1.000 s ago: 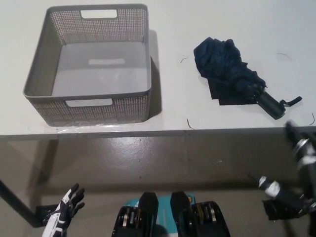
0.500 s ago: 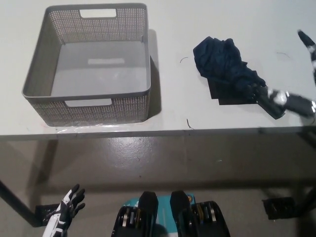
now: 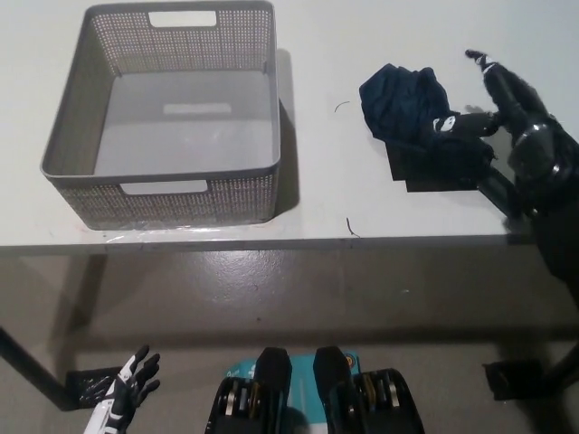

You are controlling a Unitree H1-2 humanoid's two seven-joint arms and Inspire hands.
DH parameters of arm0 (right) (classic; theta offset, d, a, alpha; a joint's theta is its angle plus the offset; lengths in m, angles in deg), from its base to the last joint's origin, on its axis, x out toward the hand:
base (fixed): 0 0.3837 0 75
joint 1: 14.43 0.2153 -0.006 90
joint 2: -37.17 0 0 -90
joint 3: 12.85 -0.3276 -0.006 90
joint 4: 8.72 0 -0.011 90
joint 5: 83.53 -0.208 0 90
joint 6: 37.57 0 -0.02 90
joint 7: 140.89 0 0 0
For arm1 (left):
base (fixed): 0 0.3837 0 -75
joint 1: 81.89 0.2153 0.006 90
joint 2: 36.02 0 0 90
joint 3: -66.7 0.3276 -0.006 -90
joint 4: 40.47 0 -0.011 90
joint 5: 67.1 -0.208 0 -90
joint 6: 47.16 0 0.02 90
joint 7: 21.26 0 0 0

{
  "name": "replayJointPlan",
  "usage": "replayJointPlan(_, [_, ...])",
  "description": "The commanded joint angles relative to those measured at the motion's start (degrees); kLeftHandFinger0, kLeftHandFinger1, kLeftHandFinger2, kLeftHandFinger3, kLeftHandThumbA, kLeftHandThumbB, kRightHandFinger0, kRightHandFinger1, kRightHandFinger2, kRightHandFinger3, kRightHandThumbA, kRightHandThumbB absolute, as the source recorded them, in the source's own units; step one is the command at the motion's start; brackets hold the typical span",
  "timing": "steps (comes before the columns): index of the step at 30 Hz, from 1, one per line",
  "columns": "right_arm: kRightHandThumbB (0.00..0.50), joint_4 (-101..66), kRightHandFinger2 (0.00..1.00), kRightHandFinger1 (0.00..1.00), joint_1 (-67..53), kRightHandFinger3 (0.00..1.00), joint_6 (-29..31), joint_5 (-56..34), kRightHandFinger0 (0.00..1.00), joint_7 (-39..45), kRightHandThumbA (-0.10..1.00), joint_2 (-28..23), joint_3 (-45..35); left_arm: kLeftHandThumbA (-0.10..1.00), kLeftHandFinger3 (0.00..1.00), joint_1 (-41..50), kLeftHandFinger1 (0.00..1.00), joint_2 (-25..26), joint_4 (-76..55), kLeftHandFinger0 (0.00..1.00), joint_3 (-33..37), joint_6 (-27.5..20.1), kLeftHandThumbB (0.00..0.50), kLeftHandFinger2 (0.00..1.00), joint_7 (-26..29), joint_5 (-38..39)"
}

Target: Use the right hand to pick up a umbrella on the right side and place it into a container on the lft side

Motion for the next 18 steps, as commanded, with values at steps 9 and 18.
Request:
replayJointPlan(9, [0.478, 25.77, 1.0, 1.0, 12.22, 1.0, 2.17, 0.66, 1.0, -4.58, 0.99, 5.71, 5.92, 1.0, 1.0, 0.67, 1.0, 0.64, -2.18, 1.0, 0.93, -2.93, 0.03, 1.0, -1.98, 0.71])
replayJointPlan(18, [0.43, 31.06, 1.0, 1.0, 7.37, 1.0, 1.35, 0.39, 1.0, -5.9, 0.76, 8.23, 9.27, 1.0, 1.0, 0.64, 1.0, 0.99, -2.48, 1.0, 1.37, -2.78, 0.033, 1.0, -2.71, 0.61])
